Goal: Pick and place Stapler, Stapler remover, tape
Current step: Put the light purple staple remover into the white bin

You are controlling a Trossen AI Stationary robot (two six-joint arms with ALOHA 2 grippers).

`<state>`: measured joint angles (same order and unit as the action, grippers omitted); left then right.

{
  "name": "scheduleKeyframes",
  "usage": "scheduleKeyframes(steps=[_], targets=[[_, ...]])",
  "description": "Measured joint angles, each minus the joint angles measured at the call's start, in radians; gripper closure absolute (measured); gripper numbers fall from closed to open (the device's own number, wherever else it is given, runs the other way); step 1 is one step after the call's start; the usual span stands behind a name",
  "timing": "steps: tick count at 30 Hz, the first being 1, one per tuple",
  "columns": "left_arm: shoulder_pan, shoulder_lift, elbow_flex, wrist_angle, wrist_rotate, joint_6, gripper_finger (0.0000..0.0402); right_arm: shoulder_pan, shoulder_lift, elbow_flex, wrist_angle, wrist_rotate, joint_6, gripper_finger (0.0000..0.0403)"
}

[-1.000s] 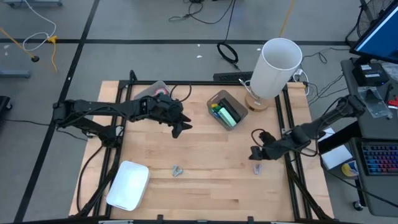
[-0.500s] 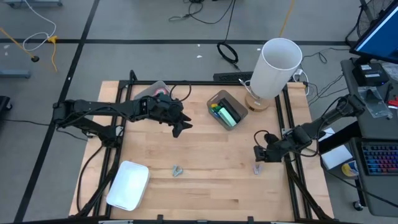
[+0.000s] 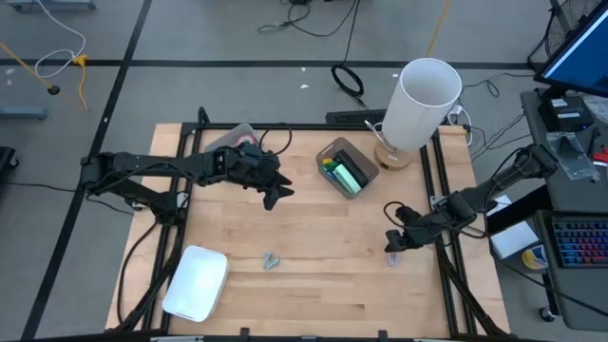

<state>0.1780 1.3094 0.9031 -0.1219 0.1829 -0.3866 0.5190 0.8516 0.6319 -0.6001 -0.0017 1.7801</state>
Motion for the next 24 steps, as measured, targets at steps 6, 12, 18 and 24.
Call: scheduleKeyframes(steps=[6, 12, 18, 24], targets=[[0.0, 0.0, 0.0, 0.0, 0.0, -0.011, 0.0202, 0.0, 0.0, 0.0, -0.002, 0.0, -0.015, 0.0165], [0.0, 0.0, 0.0, 0.0, 0.0, -0.011, 0.0202, 0.0, 0.0, 0.0, -0.016, 0.0, -0.012, 0.0165], [0.0, 0.0, 0.0, 0.0, 0.0, -0.011, 0.0202, 0.0, 0.027, 0.0, -0.071, -0.002, 0.087, 0.0165], [0.0, 0.0, 0.0, -0.001, 0.0, -0.011, 0.0202, 0.0, 0.078, 0.0, -0.118, -0.006, 0.177, 0.0165]])
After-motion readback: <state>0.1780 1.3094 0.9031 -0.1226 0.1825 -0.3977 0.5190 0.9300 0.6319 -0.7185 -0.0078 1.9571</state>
